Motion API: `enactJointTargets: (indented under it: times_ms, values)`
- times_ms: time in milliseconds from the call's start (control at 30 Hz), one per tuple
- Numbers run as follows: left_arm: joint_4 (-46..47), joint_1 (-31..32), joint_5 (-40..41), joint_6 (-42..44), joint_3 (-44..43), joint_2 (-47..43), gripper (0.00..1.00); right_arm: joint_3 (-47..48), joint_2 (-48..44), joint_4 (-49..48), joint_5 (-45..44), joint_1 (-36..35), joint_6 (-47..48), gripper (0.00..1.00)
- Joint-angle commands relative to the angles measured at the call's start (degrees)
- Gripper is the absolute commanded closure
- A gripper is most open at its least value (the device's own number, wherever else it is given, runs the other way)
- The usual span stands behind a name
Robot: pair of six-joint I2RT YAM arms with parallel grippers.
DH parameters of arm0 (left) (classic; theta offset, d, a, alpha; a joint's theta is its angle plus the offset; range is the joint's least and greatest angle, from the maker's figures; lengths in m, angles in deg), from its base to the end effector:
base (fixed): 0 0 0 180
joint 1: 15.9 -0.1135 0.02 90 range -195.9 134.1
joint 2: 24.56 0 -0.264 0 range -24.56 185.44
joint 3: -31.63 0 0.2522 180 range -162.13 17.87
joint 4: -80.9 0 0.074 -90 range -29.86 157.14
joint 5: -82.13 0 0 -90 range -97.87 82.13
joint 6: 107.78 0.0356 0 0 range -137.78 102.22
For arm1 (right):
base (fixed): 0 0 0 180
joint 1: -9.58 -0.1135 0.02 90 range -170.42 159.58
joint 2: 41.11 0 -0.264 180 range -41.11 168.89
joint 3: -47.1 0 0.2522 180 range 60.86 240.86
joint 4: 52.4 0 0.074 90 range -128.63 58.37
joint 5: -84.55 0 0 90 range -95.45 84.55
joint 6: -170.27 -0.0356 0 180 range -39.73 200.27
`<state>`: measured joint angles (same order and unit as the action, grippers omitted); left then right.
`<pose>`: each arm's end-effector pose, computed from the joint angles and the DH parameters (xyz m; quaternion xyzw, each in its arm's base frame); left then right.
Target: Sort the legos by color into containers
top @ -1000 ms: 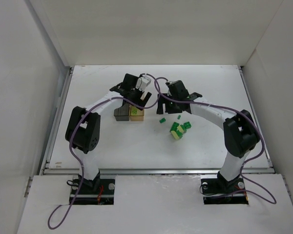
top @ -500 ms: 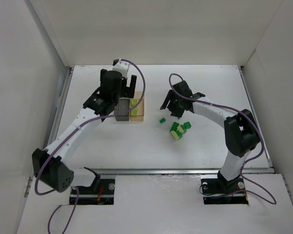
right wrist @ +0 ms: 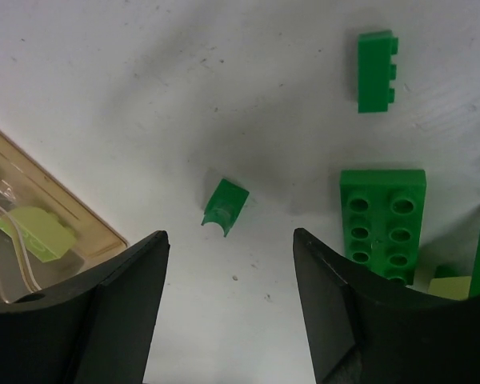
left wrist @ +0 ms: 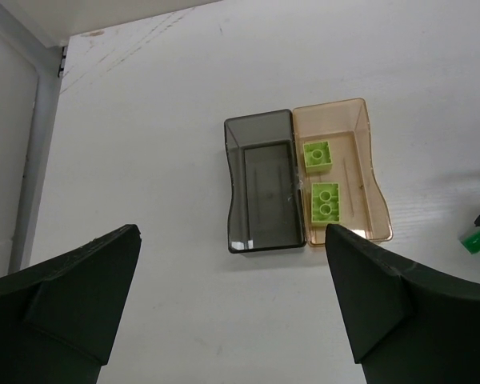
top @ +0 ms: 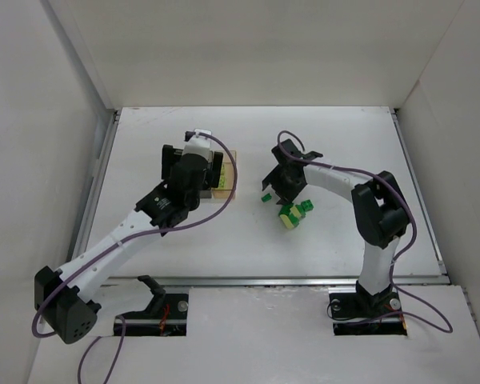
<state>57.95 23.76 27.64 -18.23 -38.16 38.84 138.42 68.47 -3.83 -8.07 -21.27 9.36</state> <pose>0.2065 -0.1444 0.3483 0.0844 0.7803 0.0343 0.6187 0.3366 0.1991 0.1825 0.3398 0.9186 0.1416 0.1440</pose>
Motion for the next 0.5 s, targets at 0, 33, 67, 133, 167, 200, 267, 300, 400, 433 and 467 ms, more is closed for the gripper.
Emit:
enactJointTargets:
  times_ms: [0, 33, 67, 133, 167, 200, 267, 300, 400, 433, 467]
  values:
    - [3.39, 0.86, 3.60, 0.01, 0.40, -3.36, 0.00, 2.68, -0.42, 2.89, -1.17, -0.53, -4.93, 0.31]
    - [4.09, 0.86, 3.60, 0.62, 0.92, -3.37, 0.00, 2.68, 0.10, 2.90, -1.17, -1.05, -4.93, 0.31]
    - [4.09, 0.86, 3.60, 0.62, 0.92, -3.37, 0.00, 3.55, 0.72, 3.59, -1.17, -1.05, -4.93, 0.31]
    - [4.88, 0.86, 3.60, 1.15, 0.92, -3.37, 0.00, 4.18, 1.33, 4.13, -0.65, -1.05, -5.46, 0.31]
    - [5.58, 0.86, 3.60, 1.76, 0.92, -3.37, 0.00, 4.18, 1.34, 4.13, -0.64, -1.05, -6.25, 0.32]
    - [5.59, 0.86, 3.60, 1.77, 0.92, -3.37, 0.00, 3.57, 1.95, 4.13, -0.64, -1.05, -6.78, 0.32]
    - [5.59, 0.86, 3.60, 1.77, 0.92, -3.37, 0.00, 3.56, 2.48, 3.51, -0.64, -1.05, -7.31, 0.34]
    - [5.59, 0.86, 3.60, 1.77, 0.92, -3.37, 0.00, 3.56, 3.18, 3.51, -0.64, -1.05, -7.31, 0.36]
    - [5.59, 0.86, 4.13, 1.77, 1.45, -3.37, 0.00, 5.31, 4.85, 3.51, -1.25, -1.05, -7.31, 0.41]
    - [4.98, 0.86, 4.13, 1.77, 1.45, -3.37, 0.00, 5.32, 5.38, 3.51, -1.26, -1.05, -7.31, 0.42]
    - [4.97, 0.86, 4.13, 1.24, 1.45, -3.37, 0.00, 5.32, 5.38, 3.51, -1.26, -1.05, -7.31, 0.44]
